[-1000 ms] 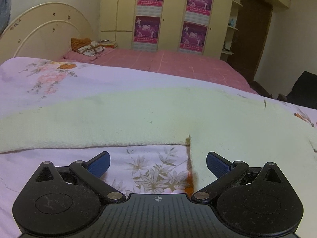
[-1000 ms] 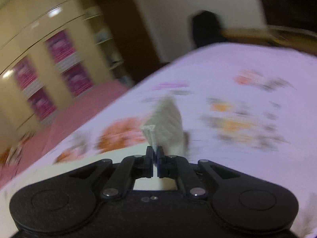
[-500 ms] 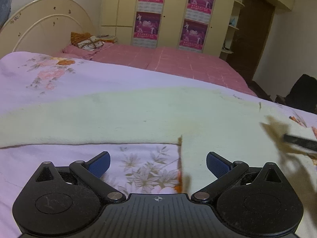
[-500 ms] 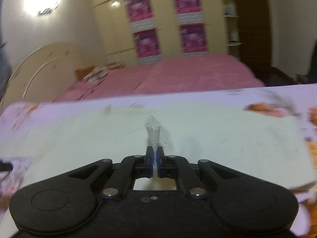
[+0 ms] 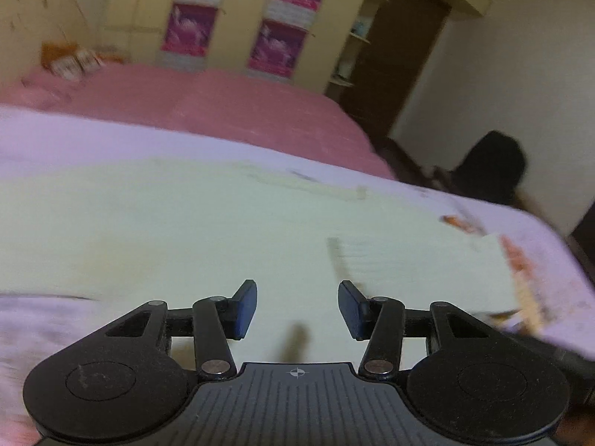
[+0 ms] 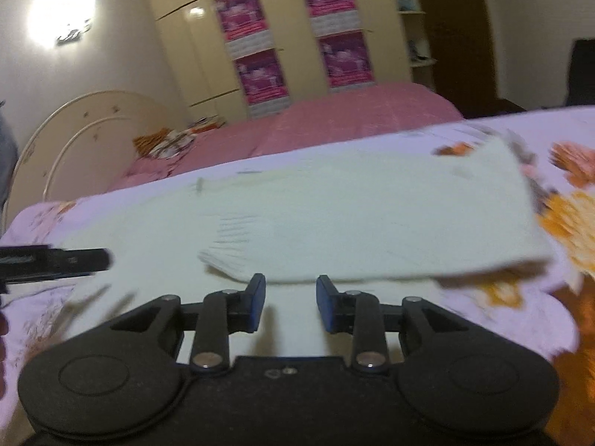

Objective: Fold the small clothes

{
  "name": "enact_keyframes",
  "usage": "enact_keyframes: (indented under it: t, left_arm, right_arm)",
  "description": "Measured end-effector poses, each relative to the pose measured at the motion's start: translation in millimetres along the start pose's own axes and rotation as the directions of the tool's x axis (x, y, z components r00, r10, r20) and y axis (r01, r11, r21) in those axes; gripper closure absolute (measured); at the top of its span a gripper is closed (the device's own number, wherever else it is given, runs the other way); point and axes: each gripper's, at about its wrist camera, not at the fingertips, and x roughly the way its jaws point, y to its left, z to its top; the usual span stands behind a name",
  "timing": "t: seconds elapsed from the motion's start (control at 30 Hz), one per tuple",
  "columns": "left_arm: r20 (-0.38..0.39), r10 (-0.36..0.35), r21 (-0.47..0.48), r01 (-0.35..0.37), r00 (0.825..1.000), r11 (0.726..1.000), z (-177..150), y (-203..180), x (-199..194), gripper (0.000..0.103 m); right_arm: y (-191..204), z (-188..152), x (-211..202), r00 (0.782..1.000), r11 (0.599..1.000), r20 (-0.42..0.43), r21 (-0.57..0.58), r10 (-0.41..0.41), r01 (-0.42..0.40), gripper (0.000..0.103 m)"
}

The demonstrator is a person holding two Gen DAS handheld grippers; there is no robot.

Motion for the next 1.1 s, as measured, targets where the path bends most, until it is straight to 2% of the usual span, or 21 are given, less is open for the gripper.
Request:
enact_keyframes:
  t: [0.07,0.2,0.23,0.27,0.3,0.33,0.37,0.47,0.6,0.73,1.1]
  left_arm:
    - [-0.045,-0.06,-0.032,0.059,0.997,0.998,2.7,-12.3,18.6,0.053]
    - [-0.149,-0.099,-0.091,0.086,0.984,0.992,2.2,-28.9,56.7,0.054]
    - [-0.162,-0.121,-0.117,0.102,0.979,0.988,1.9,-29.9,64.7,0.057]
    - [-0.162,-0.129,-0.129,0.108,0.978,0.986,2.1,-31.4,70.3,0.074]
    - [-0.169,-0.134,-0.138,0.111,0.976,0.984,1.8,-33.2,76.3,0.083]
    - [-0.174,-0.141,-0.154,0.115,0.975,0.981,1.5,-33.4,82.3,0.098]
    - [-0.169,-0.147,-0.163,0.119,0.975,0.979,-1.2,-33.3,84.0,0.1]
    - [-0.078,-0.138,-0.152,0.125,0.987,0.98,2.0,-26.7,66.5,0.1]
    - [0.008,-0.076,-0.138,0.076,0.997,0.987,18.5,1.8,37.9,0.1]
    - [0.018,-0.015,-0.139,0.017,1.0,0.99,20.6,32.6,21.7,0.1]
    - [0.021,0.047,-0.205,-0.041,0.999,0.978,3.2,87.1,5.5,0.1]
  right_arm:
    - [-10.7,-0.9,-8.6,1.0,0.999,0.006,0.029,-0.02,0.02,0.072]
    - [-30.1,-9.7,-15.0,0.999,0.996,0.013,0.073,-0.051,0.05,0.072]
    - [-34.9,-13.1,-16.4,0.998,0.995,0.013,0.083,-0.057,0.055,0.072]
    - [-39.1,-15.7,-17.2,0.998,0.994,0.014,0.093,-0.062,0.06,0.072]
    - [-40.7,-19.0,-16.3,0.998,0.993,0.014,0.104,-0.066,0.065,0.072]
    - [-44.8,-20.1,-18.5,0.997,0.991,0.015,0.119,-0.07,0.067,0.072]
    - [-46.6,-21.8,-18.7,0.997,0.989,0.015,0.129,-0.072,0.069,0.072]
    - [-52.9,-22.3,-19.1,0.997,0.986,0.012,0.15,-0.077,0.075,0.072]
    - [-59.4,-19.1,-21.9,0.997,0.985,0.017,0.154,-0.079,0.075,0.069]
    - [-62.7,-15.9,-14.3,0.997,0.983,0.014,0.169,-0.077,0.074,0.068]
    - [-64.3,-8.5,7.8,0.992,0.982,-0.009,0.137,-0.126,0.126,0.068]
